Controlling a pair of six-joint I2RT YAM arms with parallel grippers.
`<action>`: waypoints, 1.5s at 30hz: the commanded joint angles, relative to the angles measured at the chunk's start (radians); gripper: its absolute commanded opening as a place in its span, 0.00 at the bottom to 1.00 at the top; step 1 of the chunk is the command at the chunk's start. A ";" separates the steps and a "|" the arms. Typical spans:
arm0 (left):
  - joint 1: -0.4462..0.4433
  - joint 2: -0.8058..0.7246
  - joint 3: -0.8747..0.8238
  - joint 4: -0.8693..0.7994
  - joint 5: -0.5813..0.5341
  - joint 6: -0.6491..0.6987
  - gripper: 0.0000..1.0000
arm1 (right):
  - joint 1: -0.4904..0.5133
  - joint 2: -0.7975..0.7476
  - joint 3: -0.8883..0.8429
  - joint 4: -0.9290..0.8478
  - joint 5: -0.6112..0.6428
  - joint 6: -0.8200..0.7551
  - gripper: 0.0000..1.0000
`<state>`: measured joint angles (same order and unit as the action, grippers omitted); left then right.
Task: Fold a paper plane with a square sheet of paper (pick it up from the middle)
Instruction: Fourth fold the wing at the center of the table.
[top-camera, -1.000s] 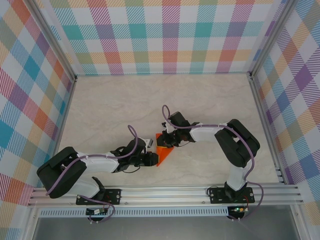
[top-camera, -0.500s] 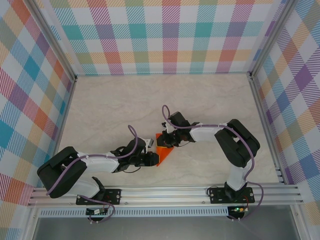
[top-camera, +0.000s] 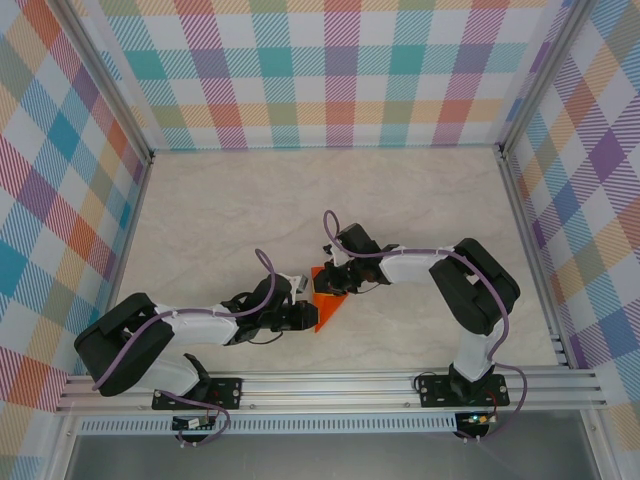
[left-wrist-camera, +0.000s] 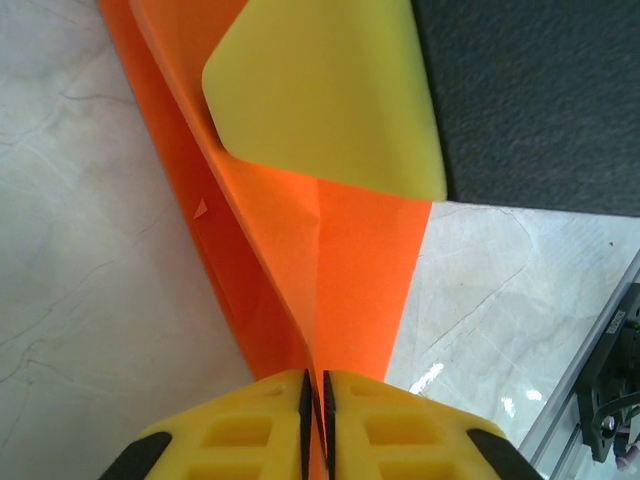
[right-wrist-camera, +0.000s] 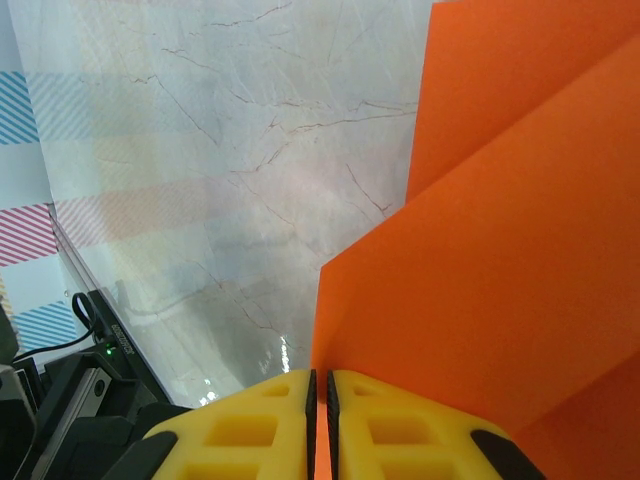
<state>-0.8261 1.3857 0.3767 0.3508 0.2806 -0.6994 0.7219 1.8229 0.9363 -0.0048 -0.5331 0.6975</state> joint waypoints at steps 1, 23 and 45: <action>0.007 0.018 -0.013 0.049 0.020 -0.006 0.11 | 0.004 0.016 -0.004 -0.012 -0.017 -0.019 0.14; -0.042 0.033 -0.028 0.044 0.001 0.002 0.23 | 0.004 0.053 -0.037 -0.003 -0.011 -0.032 0.12; -0.041 -0.433 -0.076 -0.295 -0.209 -0.034 0.40 | 0.004 0.031 -0.034 0.024 -0.052 -0.028 0.13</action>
<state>-0.8570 0.9028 0.3016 0.0189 0.0158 -0.7372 0.7219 1.8584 0.9096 0.0059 -0.5537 0.6868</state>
